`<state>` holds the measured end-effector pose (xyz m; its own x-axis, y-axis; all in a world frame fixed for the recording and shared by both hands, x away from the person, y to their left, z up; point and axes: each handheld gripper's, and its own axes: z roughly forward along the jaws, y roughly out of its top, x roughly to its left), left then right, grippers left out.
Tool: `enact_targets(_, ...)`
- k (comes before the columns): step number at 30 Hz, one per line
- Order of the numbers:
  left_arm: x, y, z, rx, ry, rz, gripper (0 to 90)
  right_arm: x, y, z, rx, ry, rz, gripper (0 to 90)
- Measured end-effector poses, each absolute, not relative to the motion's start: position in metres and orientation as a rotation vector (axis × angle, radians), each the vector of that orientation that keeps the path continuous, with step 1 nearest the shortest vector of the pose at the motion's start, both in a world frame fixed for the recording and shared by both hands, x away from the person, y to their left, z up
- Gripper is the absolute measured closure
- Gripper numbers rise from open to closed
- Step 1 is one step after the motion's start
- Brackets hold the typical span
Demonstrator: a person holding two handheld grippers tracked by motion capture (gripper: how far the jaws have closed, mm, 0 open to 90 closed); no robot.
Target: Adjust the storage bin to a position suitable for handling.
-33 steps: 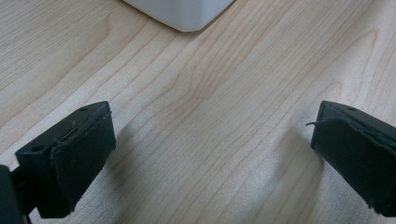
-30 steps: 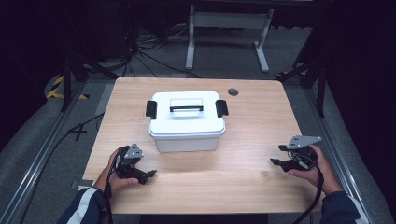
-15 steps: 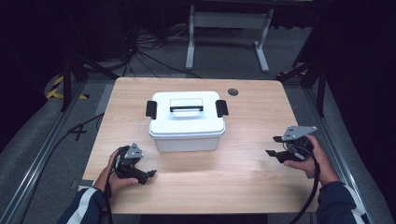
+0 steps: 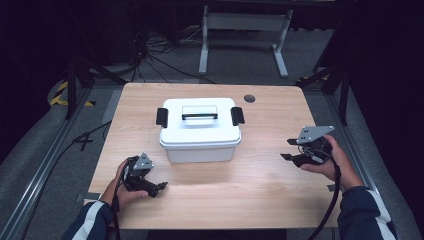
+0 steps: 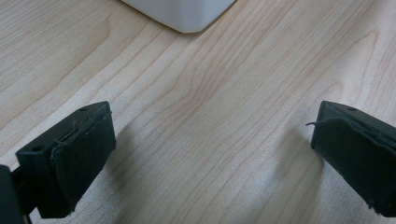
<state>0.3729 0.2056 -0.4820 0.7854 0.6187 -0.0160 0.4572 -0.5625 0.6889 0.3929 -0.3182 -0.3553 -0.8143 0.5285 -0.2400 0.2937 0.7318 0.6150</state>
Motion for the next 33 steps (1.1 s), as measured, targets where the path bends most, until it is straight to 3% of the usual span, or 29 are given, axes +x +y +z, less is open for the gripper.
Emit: enact_targets(33,0.373,0.206,-0.482,2.267,0.794,0.299,0.5,0.424,-0.257,-0.282,0.393,2.548,0.711,46.7)
